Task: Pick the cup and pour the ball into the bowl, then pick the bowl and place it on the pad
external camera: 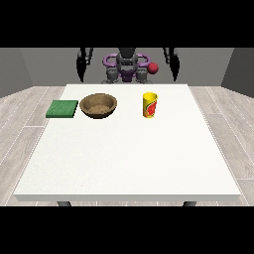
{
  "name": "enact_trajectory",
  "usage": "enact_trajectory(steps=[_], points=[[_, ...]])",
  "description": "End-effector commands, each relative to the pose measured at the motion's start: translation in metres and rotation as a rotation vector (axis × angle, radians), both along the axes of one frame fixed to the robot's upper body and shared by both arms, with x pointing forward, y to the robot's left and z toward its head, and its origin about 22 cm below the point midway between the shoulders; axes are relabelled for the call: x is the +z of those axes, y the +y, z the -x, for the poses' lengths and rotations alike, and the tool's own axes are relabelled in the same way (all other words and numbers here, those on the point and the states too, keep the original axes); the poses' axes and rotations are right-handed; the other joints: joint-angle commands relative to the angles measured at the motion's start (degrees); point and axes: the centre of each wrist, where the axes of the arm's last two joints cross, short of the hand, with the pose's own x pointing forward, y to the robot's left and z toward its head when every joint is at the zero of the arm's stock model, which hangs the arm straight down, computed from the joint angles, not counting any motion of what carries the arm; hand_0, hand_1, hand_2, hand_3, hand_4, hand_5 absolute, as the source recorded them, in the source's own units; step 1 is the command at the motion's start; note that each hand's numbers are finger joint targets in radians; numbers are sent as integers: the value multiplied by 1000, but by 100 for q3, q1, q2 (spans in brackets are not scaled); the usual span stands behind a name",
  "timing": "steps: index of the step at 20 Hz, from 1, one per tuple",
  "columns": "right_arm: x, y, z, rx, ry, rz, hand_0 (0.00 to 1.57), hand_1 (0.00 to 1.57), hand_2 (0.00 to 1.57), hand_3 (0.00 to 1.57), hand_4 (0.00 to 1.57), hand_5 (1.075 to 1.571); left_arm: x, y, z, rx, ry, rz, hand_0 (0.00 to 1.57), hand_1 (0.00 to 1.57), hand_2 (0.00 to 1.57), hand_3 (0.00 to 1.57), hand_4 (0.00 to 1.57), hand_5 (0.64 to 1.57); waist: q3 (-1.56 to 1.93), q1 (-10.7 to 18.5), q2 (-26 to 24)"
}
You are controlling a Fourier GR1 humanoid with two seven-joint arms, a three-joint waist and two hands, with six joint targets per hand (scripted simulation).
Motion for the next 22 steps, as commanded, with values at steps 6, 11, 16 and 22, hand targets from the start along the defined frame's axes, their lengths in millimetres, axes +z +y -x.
enact_trajectory(steps=[6,11,16,22], points=[[32,-11,1,-8,-9,44,0,0,0,0,0,1571,28,9,0,-9,3,-22,0,0,0,0,0,1430,-120,-81,-1614],[15,-52,4,-3,-174,-140,0,0,0,0,0,1570,40,2,-23,68,-240,196,0,0,0,0,0,1425,-131,-268,-429],[20,-37,-5,2,-145,-129,0,0,0,0,0,1571,48,33,-27,26,-241,199,0,0,0,0,0,1407,-133,-150,-378],[0,-34,-19,50,-237,-122,0,0,0,0,0,1569,44,-1,-61,41,-380,164,0,0,0,0,0,1416,-133,-395,428]])
